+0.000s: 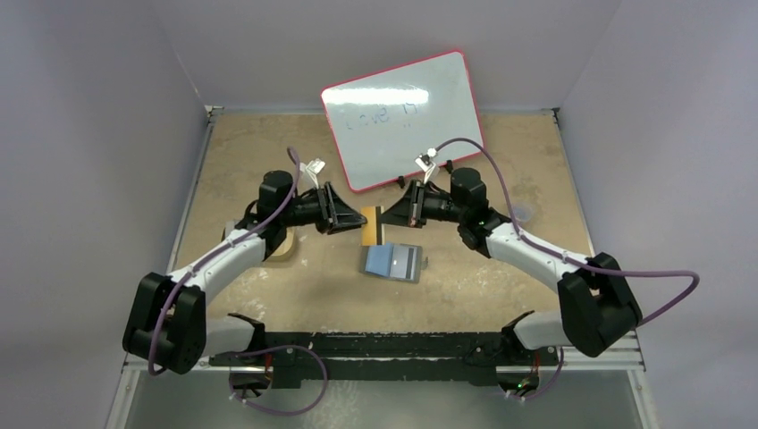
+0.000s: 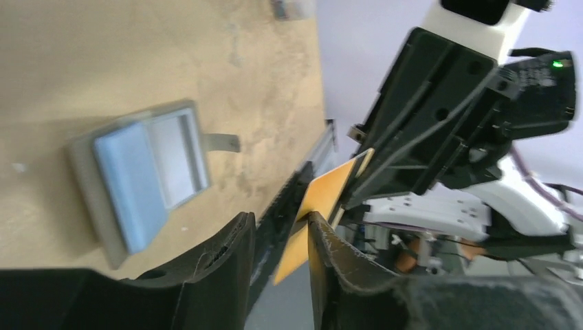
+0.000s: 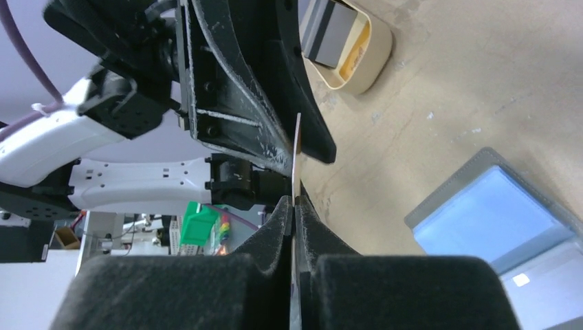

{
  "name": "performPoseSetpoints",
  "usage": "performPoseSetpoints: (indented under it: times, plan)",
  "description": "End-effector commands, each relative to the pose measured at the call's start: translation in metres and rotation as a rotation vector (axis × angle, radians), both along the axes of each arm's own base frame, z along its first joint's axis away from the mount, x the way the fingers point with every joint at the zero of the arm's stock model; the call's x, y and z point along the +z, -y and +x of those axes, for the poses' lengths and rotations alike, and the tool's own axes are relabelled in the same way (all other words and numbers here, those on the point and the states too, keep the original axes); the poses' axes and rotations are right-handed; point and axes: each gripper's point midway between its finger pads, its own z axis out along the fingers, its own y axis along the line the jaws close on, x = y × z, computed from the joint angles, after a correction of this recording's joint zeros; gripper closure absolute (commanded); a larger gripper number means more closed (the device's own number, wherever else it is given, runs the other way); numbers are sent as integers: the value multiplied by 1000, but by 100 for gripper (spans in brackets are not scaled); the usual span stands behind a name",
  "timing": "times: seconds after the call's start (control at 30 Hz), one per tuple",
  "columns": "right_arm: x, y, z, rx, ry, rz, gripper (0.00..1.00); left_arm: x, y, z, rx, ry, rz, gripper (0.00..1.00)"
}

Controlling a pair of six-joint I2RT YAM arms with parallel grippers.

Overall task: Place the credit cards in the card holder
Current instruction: Pick up the credit card from the storage box, then insert the credit card into the card holder.

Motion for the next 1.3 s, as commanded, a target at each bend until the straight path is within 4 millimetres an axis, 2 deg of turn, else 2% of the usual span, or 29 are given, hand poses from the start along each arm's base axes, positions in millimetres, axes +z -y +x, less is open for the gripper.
performPoseSetpoints:
  times: [0.0,0.13,0.3,0.6,0.77,0.97,1.27]
  plan:
    - [-1,7,-3,-32,47,3,100,-33,-16,13,46,14,244,63]
    - [-30,18,4,-103,32,-81,100,-66,-28,16,82,-37,362,60]
    - [-74,33,13,-184,-18,-188,100,-98,-26,13,105,-100,390,60]
    - [-133,60,19,-251,-119,-292,100,-145,3,-5,72,-135,469,57]
    - [-143,65,19,-263,-142,-286,100,-159,5,-11,58,-147,515,58]
    - [-151,70,19,-271,-157,-296,100,-165,1,-14,55,-154,550,67]
    - [-156,67,14,-243,-196,-252,100,-160,-4,-21,66,-150,548,68]
